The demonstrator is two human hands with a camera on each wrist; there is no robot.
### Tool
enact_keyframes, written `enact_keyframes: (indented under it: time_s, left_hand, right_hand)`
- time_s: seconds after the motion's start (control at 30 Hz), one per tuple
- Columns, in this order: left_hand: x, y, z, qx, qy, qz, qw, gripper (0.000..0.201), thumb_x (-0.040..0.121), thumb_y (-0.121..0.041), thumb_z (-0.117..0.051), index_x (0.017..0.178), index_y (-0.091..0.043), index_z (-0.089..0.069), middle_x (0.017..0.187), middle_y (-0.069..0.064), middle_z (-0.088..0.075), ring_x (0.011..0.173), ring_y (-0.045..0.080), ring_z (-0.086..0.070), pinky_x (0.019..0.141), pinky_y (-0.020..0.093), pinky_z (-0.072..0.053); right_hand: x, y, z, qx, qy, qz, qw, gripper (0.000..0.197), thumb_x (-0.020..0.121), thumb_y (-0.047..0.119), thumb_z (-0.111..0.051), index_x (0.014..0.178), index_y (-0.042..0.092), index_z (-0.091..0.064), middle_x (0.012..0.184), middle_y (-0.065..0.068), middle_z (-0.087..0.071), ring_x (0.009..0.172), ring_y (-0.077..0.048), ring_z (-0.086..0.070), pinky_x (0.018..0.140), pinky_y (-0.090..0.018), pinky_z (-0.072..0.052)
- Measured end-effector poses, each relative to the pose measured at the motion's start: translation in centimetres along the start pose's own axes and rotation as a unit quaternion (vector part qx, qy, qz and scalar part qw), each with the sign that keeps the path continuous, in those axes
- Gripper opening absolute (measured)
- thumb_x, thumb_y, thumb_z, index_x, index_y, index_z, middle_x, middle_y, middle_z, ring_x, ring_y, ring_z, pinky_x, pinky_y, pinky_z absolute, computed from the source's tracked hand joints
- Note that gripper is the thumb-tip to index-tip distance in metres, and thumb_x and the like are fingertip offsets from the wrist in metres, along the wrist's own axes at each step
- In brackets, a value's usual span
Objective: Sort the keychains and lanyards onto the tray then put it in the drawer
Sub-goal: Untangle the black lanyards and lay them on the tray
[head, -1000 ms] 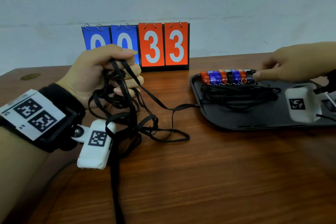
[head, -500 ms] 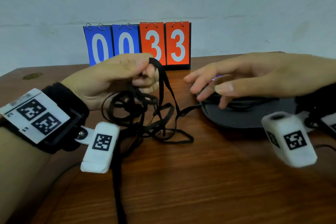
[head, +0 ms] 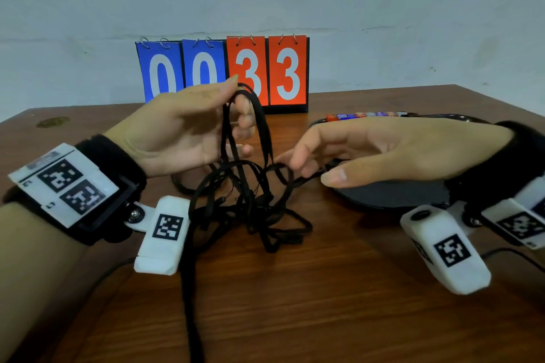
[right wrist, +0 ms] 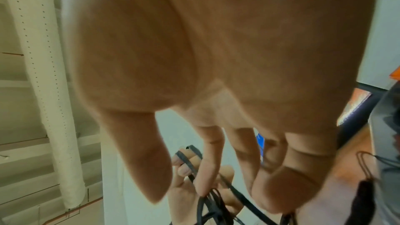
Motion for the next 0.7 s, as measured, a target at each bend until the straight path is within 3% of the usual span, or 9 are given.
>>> enact_keyframes:
  time_s: [0.07, 0.13, 0.2, 0.27, 0.33, 0.4, 0.53, 0.6, 0.7]
  left_hand:
    - [-0.2, 0.4, 0.5, -0.067, 0.003, 0.018, 0.998, 0.039, 0.103, -0.031, -0.040, 0.079, -0.015, -0.067, 0.081, 0.001, -0.054, 0.075, 0.017, -0.044, 0.079, 0.037, -0.042]
    - [0.0, 0.5, 0.2, -0.096, 0.009, 0.014, 0.995, 0.042, 0.105, -0.030, -0.034, 0.079, -0.015, -0.063, 0.082, 0.002, -0.052, 0.076, 0.018, -0.042, 0.076, 0.036, -0.043]
    - [-0.1, 0.3, -0.1, -0.099, 0.017, 0.012, 0.995, 0.043, 0.105, -0.031, -0.033, 0.078, -0.015, -0.063, 0.081, 0.002, -0.052, 0.076, 0.018, -0.044, 0.075, 0.035, -0.044]
    - [-0.1, 0.2, -0.3, -0.095, 0.020, 0.009, 0.995, 0.043, 0.105, -0.032, -0.034, 0.077, -0.016, -0.063, 0.081, 0.001, -0.052, 0.076, 0.018, -0.045, 0.075, 0.035, -0.044]
    - [-0.1, 0.3, -0.5, -0.091, 0.021, 0.009, 0.996, 0.043, 0.104, -0.033, -0.035, 0.076, -0.016, -0.063, 0.080, 0.001, -0.053, 0.076, 0.018, -0.045, 0.075, 0.035, -0.044]
    - [0.0, 0.5, -0.4, -0.086, 0.020, 0.009, 0.996, 0.043, 0.103, -0.033, -0.035, 0.076, -0.016, -0.063, 0.080, 0.001, -0.052, 0.075, 0.019, -0.045, 0.074, 0.035, -0.044]
    - [0.1, 0.5, 0.6, -0.069, -0.027, 0.002, 0.997, 0.041, 0.104, -0.033, -0.038, 0.078, -0.016, -0.065, 0.080, 0.001, -0.054, 0.073, 0.017, -0.046, 0.072, 0.032, -0.045]
    - [0.3, 0.6, 2.0, -0.051, -0.096, -0.012, 0.994, 0.037, 0.103, -0.032, -0.042, 0.079, -0.016, -0.066, 0.080, 0.000, -0.056, 0.069, 0.014, -0.046, 0.067, 0.029, -0.044]
    - [0.3, 0.8, 4.7, -0.061, -0.227, -0.026, 0.972, 0.033, 0.106, -0.031, -0.043, 0.081, -0.017, -0.060, 0.079, -0.004, -0.053, 0.061, 0.010, -0.040, 0.058, 0.023, -0.037]
  right_hand:
    - [0.5, -1.2, -0.1, -0.001, -0.008, -0.010, 1.000, 0.032, 0.087, 0.020, -0.066, 0.119, 0.017, -0.065, 0.108, 0.005, -0.068, 0.102, -0.025, -0.069, 0.082, -0.033, -0.056]
    - [0.6, -2.0, 0.0, 0.002, -0.009, -0.028, 1.000, 0.027, 0.091, 0.016, -0.070, 0.117, 0.021, -0.064, 0.099, 0.003, -0.067, 0.099, -0.038, -0.063, 0.072, -0.030, -0.055]
    - [0.6, -1.9, 0.0, -0.009, 0.017, -0.049, 0.999, 0.027, 0.093, 0.020, -0.066, 0.119, 0.020, -0.061, 0.107, 0.000, -0.067, 0.100, -0.033, -0.065, 0.069, -0.034, -0.056]
    - [0.3, -1.4, -0.5, -0.060, 0.082, -0.072, 0.992, 0.034, 0.097, 0.031, -0.054, 0.128, 0.020, -0.057, 0.123, 0.009, -0.064, 0.111, -0.018, -0.068, 0.084, -0.034, -0.055]
    - [0.3, -0.9, -1.0, -0.097, 0.118, -0.069, 0.986, 0.040, 0.099, 0.035, -0.046, 0.134, 0.018, -0.058, 0.124, 0.023, -0.064, 0.115, -0.012, -0.065, 0.090, -0.032, -0.053]
    - [0.2, -0.9, -0.8, -0.123, 0.124, -0.082, 0.981, 0.041, 0.103, 0.038, -0.044, 0.137, 0.018, -0.058, 0.121, 0.021, -0.067, 0.109, -0.005, -0.066, 0.091, -0.030, -0.052]
    - [0.3, -0.7, 0.3, -0.136, 0.066, -0.057, 0.987, 0.037, 0.099, 0.030, -0.049, 0.133, 0.023, -0.062, 0.114, 0.014, -0.071, 0.097, 0.000, -0.064, 0.090, -0.028, -0.052]
    - [0.6, -0.4, 1.8, -0.135, -0.013, -0.028, 0.990, 0.031, 0.096, 0.035, -0.055, 0.123, 0.031, -0.068, 0.111, 0.008, -0.072, 0.101, -0.006, -0.065, 0.091, -0.024, -0.048]
    - [0.6, -1.2, 4.5, 0.003, -0.138, -0.014, 0.990, 0.028, 0.088, 0.027, -0.064, 0.114, 0.018, -0.073, 0.100, -0.006, -0.070, 0.096, -0.018, -0.065, 0.094, -0.035, -0.045]
Point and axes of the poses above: each hand's wrist, its own x-axis towards the middle knuckle, its own z-axis out of the back of the hand, y = z × x, the point moved 7 cm from there along x, towards the middle knuckle
